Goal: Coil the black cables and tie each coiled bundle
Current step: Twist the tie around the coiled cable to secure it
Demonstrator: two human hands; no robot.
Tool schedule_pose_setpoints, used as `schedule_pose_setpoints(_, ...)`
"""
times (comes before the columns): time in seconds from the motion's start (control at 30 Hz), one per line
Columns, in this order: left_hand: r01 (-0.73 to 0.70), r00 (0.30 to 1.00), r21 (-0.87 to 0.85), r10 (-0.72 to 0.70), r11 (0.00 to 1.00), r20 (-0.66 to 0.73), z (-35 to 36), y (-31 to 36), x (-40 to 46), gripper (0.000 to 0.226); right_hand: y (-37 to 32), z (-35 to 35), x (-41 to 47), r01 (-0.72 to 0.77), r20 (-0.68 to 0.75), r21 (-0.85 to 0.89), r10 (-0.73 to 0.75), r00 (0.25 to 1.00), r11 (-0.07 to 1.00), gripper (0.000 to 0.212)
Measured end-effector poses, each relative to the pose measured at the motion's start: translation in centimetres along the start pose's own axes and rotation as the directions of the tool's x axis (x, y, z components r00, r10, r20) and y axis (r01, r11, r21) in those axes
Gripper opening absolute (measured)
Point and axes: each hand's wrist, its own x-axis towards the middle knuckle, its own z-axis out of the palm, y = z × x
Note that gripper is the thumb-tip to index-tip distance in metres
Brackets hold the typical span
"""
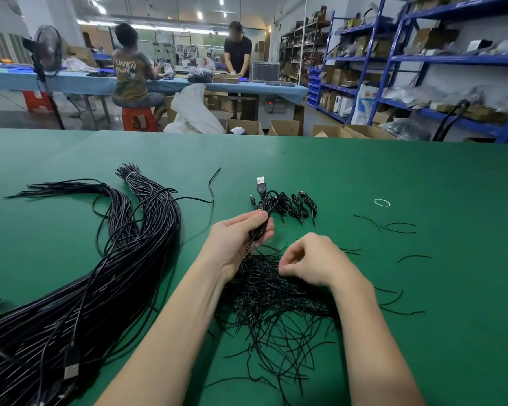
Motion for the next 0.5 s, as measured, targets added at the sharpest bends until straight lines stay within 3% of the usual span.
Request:
schedule_pose_setpoints(0.4, -0.003, 1.0, -0.099, 0.002, 0.995, -0.011, -0.7, 0.4, 0.4, 0.01, 1.2, -1.8, -0.3, 0.08, -0.128, 0.088, -0.069, 0.989, 0.993, 0.011)
schedule_pose_setpoints(0.5, -0.002, 1.0, -0.096, 0.001, 0.995, -0.01, -0.6, 0.4, 0.4, 0.011, 1.2, -2.0, -0.2, 0.083, -0.077, 0.092, -0.076, 0.994, 0.992, 0.011)
